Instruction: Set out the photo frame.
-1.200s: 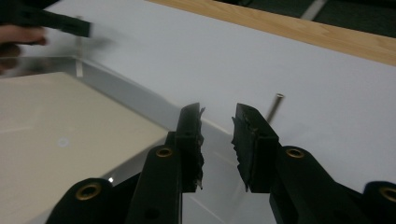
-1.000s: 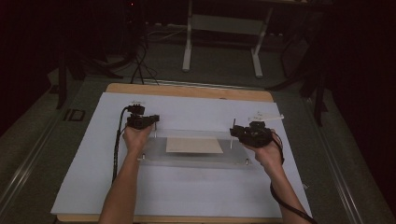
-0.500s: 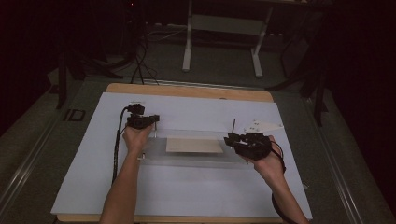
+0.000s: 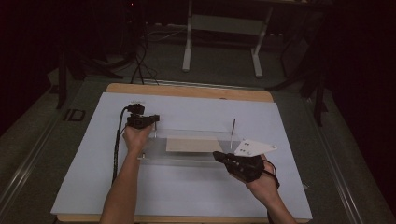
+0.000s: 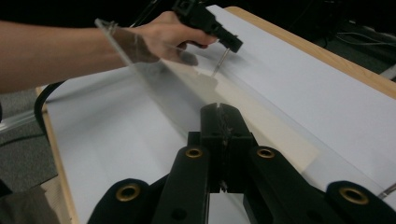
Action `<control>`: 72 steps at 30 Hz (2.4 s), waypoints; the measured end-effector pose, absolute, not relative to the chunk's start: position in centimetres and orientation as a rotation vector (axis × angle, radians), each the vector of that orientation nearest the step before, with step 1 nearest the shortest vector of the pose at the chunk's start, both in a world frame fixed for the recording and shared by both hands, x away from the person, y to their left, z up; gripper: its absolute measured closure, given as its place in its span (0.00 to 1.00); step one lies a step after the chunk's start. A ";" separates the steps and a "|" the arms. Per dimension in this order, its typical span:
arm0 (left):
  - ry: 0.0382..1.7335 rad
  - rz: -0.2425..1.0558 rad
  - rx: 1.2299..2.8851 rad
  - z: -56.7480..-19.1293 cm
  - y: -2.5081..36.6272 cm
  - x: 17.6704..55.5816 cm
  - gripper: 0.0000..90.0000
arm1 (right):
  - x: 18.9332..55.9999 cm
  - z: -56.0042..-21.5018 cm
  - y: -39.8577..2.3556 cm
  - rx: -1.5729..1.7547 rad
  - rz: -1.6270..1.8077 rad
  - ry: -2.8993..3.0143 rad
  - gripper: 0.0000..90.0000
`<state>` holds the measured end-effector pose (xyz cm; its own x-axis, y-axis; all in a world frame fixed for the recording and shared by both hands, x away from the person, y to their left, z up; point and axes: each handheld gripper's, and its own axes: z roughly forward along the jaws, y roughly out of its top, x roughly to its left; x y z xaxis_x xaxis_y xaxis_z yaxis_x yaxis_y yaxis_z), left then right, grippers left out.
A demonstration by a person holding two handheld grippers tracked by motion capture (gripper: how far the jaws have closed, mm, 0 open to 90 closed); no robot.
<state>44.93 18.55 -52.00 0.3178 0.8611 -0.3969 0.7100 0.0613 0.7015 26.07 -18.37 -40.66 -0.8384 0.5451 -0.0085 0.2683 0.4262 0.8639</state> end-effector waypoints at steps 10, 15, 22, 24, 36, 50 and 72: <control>1.437 0.204 1.689 -52.0 18.6 45.0 0.94 | 24.8 -42.9 -17.4 0.659 1.364 2.428 1.00; 1.437 0.201 1.687 -52.0 18.6 45.1 0.94 | 24.8 -44.6 -16.7 0.668 1.290 2.415 1.00; 1.435 0.178 1.675 -52.1 18.8 45.1 0.94 | 24.7 -45.5 -15.8 0.659 1.233 2.315 1.00; 1.438 0.180 1.673 -52.1 18.7 45.1 0.94 | 24.8 -45.6 -15.7 0.669 1.239 2.307 1.00; 1.443 0.166 1.670 -52.0 18.8 45.1 0.93 | 25.2 -45.6 -15.5 0.677 1.285 2.289 1.00; 1.424 0.184 1.698 -51.9 18.7 45.1 0.93 | 25.3 -45.6 -15.4 0.677 1.283 2.293 1.00; 1.356 0.261 1.663 -50.9 20.7 42.3 0.73 | 25.5 -45.2 -15.5 0.682 1.294 2.290 1.00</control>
<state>42.33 20.68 -50.94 0.3646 0.8517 -0.3765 0.6512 0.0557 0.7568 25.51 -15.47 -45.16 -0.7911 0.6001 -0.1184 0.2082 0.4462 0.8704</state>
